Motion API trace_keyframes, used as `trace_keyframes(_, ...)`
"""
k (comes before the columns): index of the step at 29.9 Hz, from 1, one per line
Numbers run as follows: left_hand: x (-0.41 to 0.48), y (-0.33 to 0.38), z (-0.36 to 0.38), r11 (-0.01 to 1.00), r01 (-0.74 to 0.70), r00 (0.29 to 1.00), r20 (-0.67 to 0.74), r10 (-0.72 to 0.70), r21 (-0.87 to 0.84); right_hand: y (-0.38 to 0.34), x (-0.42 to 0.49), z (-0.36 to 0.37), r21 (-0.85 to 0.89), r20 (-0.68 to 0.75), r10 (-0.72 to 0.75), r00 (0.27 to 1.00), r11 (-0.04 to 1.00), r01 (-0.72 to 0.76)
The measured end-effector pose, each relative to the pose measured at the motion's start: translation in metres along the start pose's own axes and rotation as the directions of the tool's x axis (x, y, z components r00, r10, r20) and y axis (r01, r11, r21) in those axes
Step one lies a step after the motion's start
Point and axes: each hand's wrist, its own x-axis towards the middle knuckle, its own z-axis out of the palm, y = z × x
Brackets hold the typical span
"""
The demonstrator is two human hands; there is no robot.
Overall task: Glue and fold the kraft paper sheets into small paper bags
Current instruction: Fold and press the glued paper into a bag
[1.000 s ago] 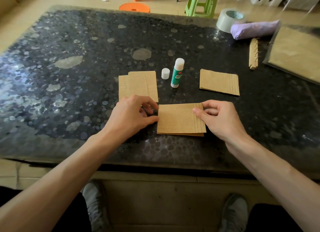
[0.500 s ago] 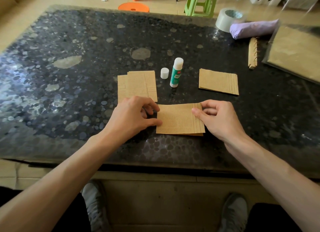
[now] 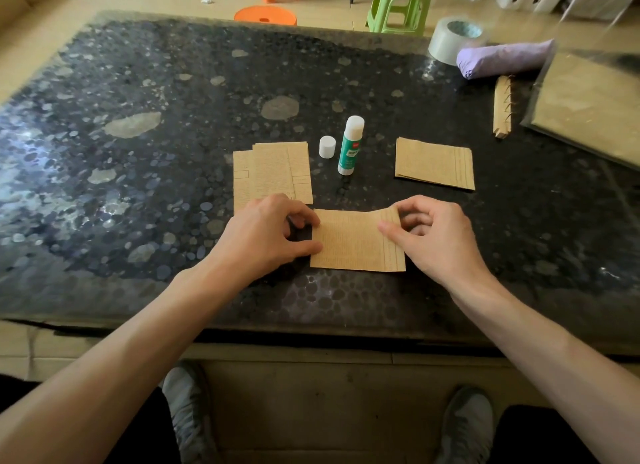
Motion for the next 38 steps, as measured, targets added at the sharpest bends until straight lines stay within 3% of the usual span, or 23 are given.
trace_keyframes(11,0.000,-0.002,0.001,0.999,-0.019,1.000,-0.009,0.020,0.025,0.005,-0.008,0.007,-0.213,-0.093,-0.149,0.984,0.969,0.126)
trace_keyframes(18,-0.004,-0.002,0.006,0.983,-0.135,0.990,0.055,0.129,0.124,0.008,-0.010,0.010,-0.289,-0.104,-0.238,0.966,0.936,0.199)
trace_keyframes(22,-0.003,-0.003,0.007,0.982,-0.144,0.989,0.055,0.138,0.123,0.010,-0.014,0.016,-0.395,-0.009,-0.386,0.922,0.849,0.351)
trace_keyframes(27,-0.002,-0.003,0.009,0.981,-0.146,0.989,0.038,0.142,0.128,0.007,-0.020,0.031,-0.378,0.099,-0.523,0.846,0.767,0.518)
trace_keyframes(35,-0.001,-0.005,0.009,0.981,-0.156,0.987,-0.015,0.158,0.113,-0.005,-0.016,0.052,-0.331,0.239,-0.518,0.821,0.752,0.570)
trace_keyframes(38,-0.002,-0.004,0.010,0.981,-0.170,0.985,-0.023,0.173,0.098,-0.004,-0.017,0.058,-0.374,0.324,-0.513,0.795,0.702,0.606)
